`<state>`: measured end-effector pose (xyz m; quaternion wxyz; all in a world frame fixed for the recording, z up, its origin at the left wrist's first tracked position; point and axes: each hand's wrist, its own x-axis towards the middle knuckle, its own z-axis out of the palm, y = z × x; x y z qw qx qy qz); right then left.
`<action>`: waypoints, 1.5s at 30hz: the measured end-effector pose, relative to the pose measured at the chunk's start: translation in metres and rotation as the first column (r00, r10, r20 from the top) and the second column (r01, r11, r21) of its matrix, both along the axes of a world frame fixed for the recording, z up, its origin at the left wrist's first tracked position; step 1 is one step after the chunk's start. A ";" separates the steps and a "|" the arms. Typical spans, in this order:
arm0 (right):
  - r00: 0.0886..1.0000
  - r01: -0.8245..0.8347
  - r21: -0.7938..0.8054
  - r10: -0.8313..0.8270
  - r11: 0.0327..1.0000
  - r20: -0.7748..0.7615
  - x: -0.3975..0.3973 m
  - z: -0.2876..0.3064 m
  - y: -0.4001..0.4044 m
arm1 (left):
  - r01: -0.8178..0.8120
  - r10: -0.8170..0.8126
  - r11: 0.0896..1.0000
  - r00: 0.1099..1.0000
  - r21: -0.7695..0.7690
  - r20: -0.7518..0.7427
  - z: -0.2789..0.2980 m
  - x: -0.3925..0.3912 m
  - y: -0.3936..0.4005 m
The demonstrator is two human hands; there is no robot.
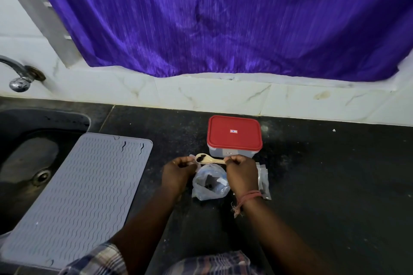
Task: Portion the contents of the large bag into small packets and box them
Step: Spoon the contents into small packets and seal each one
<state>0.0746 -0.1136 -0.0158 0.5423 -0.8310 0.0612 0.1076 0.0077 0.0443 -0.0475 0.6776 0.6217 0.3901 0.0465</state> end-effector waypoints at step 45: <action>0.767 -0.048 -0.125 0.116 0.991 0.630 -0.008 0.005 -0.024 | -0.191 0.182 0.947 0.981 0.258 0.059 0.009 0.006 -0.001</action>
